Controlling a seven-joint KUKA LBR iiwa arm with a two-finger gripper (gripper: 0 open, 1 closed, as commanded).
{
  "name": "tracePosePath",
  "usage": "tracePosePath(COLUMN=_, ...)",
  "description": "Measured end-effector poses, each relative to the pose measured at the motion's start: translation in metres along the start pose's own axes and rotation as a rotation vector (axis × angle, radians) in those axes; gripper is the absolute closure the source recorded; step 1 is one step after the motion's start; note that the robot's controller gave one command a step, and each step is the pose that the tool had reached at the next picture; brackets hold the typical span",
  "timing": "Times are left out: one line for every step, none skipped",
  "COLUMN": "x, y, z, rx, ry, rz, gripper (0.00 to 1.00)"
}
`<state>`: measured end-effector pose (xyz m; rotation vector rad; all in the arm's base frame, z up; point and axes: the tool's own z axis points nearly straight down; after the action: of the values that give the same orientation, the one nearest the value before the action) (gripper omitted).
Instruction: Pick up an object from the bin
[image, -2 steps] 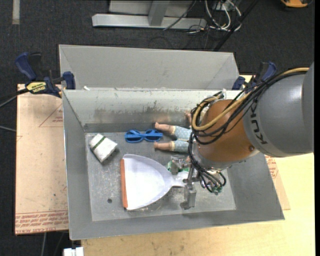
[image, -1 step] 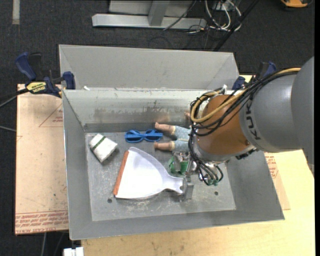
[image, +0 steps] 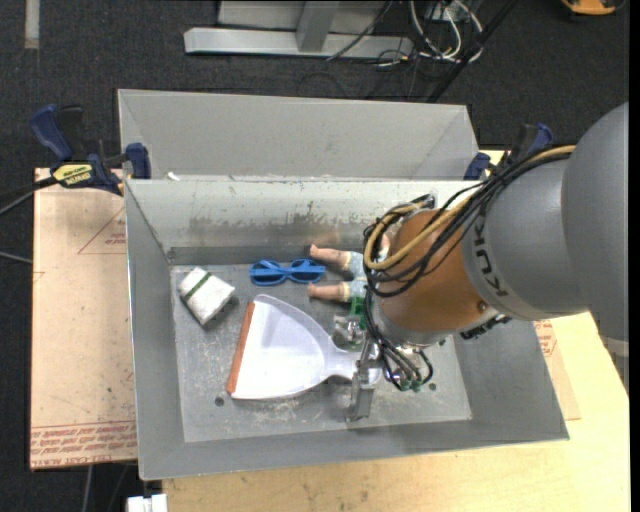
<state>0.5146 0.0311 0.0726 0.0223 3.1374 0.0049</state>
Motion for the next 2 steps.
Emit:
tracePosePath(x=-0.0037, y=-0.0044, z=-0.0012, rx=-0.002, ry=0.003, rz=-0.015, gripper=0.00)
tracePosePath(x=-0.0045, y=-0.0033, z=-0.0003, rx=-0.001, ry=0.000, rz=-0.005, gripper=1.00)
